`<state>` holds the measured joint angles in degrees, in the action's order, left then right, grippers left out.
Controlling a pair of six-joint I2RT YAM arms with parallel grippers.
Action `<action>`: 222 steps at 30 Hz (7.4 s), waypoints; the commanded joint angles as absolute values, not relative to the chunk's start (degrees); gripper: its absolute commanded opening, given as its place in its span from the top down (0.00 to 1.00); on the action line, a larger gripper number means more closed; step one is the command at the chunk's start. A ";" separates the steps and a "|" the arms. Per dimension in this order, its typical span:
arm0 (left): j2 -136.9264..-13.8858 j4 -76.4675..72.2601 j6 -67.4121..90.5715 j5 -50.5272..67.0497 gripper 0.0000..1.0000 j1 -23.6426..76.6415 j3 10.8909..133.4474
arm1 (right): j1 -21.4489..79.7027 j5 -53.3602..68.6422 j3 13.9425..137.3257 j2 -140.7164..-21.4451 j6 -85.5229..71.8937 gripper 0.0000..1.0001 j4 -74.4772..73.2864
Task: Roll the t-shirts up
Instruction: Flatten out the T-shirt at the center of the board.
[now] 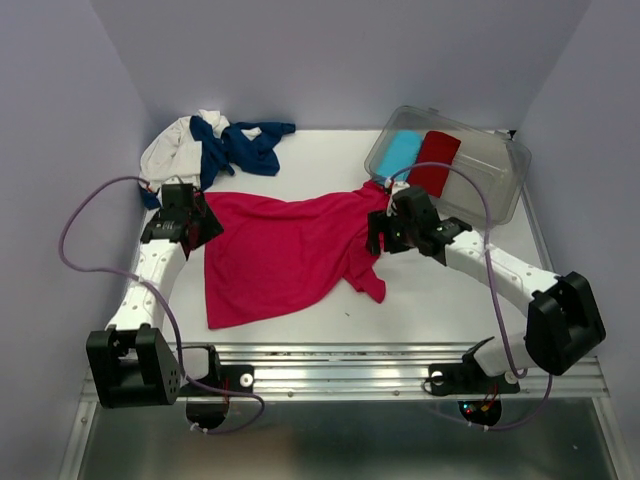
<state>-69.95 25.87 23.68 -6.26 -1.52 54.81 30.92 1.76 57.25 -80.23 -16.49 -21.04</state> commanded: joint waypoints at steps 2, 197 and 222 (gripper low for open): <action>-66.45 26.55 28.56 -6.07 0.29 -0.35 47.03 | 33.93 4.66 52.82 -79.63 -21.44 0.25 -20.74; -68.99 25.40 35.78 -16.34 1.00 3.87 48.34 | 30.16 -10.19 46.06 -80.34 -34.02 0.99 -12.83; -70.31 25.49 34.10 -17.32 1.00 2.64 49.48 | 17.05 -6.70 45.62 -74.19 -27.78 0.42 -21.44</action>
<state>-70.83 25.96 34.92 -16.60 2.90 47.86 17.17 -9.06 46.30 -79.13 -27.49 -20.62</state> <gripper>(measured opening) 0.037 0.588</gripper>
